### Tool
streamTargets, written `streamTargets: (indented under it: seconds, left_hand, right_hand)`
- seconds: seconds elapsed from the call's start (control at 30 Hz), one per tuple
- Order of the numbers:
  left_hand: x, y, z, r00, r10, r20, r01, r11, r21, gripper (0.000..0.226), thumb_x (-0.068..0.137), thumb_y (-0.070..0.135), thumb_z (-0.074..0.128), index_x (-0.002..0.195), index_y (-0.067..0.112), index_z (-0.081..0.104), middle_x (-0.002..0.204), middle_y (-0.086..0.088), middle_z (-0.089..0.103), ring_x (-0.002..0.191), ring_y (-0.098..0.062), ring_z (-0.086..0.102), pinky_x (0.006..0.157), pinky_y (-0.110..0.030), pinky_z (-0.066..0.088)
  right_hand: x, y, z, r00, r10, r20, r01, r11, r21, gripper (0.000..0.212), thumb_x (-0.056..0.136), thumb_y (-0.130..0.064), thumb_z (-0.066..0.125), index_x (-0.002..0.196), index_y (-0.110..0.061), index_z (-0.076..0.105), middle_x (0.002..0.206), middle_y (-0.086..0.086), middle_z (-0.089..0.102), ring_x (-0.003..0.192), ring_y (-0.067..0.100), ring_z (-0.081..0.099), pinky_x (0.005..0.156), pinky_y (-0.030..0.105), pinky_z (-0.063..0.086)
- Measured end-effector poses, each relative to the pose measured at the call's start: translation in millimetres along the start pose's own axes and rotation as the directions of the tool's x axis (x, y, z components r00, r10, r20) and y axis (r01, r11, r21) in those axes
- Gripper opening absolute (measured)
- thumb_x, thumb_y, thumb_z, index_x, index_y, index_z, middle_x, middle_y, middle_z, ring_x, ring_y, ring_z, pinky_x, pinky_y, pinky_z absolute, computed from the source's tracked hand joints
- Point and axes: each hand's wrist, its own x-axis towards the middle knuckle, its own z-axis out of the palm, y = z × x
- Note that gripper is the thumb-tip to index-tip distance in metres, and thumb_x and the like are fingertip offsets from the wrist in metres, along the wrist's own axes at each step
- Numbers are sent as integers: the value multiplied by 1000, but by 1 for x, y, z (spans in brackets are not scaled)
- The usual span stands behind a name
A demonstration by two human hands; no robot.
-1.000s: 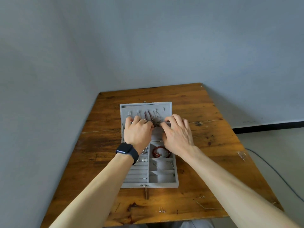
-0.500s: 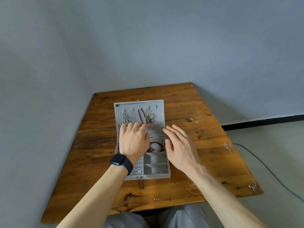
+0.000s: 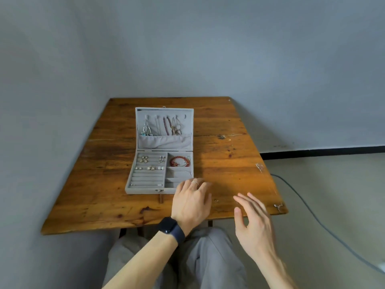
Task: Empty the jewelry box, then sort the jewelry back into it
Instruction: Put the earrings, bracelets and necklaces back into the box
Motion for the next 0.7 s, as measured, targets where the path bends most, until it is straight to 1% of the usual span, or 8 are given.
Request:
streamTargets:
  seconds: [0.13, 0.23, 0.33, 0.43, 0.5, 0.57, 0.63, 0.7]
  left_hand:
    - [-5, 29, 16, 996, 87, 29, -87, 996, 2, 35, 91, 38, 51, 120, 29, 69, 124, 1, 67, 118, -24, 58, 103, -41, 44]
    - [1, 47, 21, 988, 129, 81, -128, 991, -27, 40, 94, 40, 49, 129, 27, 64, 136, -4, 62, 130, -28, 52, 110, -45, 38]
    - [13, 61, 24, 957, 142, 251, -135, 990, -46, 53, 101, 46, 39, 150, 27, 42, 161, -6, 33, 151, -28, 22, 121, -47, 16]
    - [24, 69, 30, 914, 138, 382, -151, 988, 4, 63, 102, 55, 30, 158, 28, 21, 168, -2, 9, 155, -24, 2, 123, -48, 2]
    - [30, 71, 36, 890, 117, 442, -142, 990, 25, 69, 100, 62, 26, 160, 30, 14, 168, 1, 1, 155, -24, -4, 124, -49, 0]
    - [32, 70, 43, 873, 92, 480, -129, 991, 45, 72, 99, 66, 22, 160, 32, 6, 168, 3, -5, 154, -23, -9, 124, -49, -2]
    - [30, 69, 48, 871, 83, 484, -126, 990, 58, 73, 98, 69, 17, 159, 35, -1, 168, 6, -9, 153, -21, -14, 124, -49, -6]
    - [27, 68, 52, 874, 79, 479, -123, 991, 61, 72, 98, 70, 14, 159, 36, -4, 167, 7, -11, 153, -20, -16, 124, -48, -8]
  right_hand:
    - [-21, 24, -19, 994, 82, -70, -83, 997, -2, 38, 91, -35, 47, 113, -18, 72, 117, -6, 68, 114, 15, 56, 98, 23, 41]
    - [-24, 44, -30, 973, 184, -137, -188, 982, -18, 32, 89, -32, 53, 112, -18, 71, 111, -3, 69, 101, 22, 58, 89, 27, 42]
    - [-21, 63, -35, 939, 303, -165, -316, 947, -58, 25, 88, -20, 67, 113, -19, 70, 113, 2, 69, 103, 27, 56, 86, 35, 46]
    - [-14, 74, -37, 905, 401, -143, -413, 908, -67, 31, 89, -22, 69, 120, -19, 68, 122, 3, 66, 111, 29, 55, 89, 39, 48]
    - [-7, 78, -37, 834, 543, -99, -548, 836, -26, 35, 93, -35, 63, 124, -18, 65, 123, 6, 63, 116, 29, 54, 92, 40, 46]
    - [0, 81, -39, 729, 683, -31, -681, 730, 56, 40, 95, -46, 57, 123, -18, 62, 119, 6, 64, 107, 24, 57, 91, 38, 45]
    - [5, 85, -41, 638, 769, 41, -764, 625, 161, 35, 95, -51, 56, 110, -20, 64, 107, 0, 69, 91, 19, 58, 85, 34, 46]
    - [7, 91, -41, 594, 798, 102, -794, 560, 236, 32, 92, -55, 58, 95, -23, 66, 93, -8, 73, 86, 18, 64, 85, 35, 51]
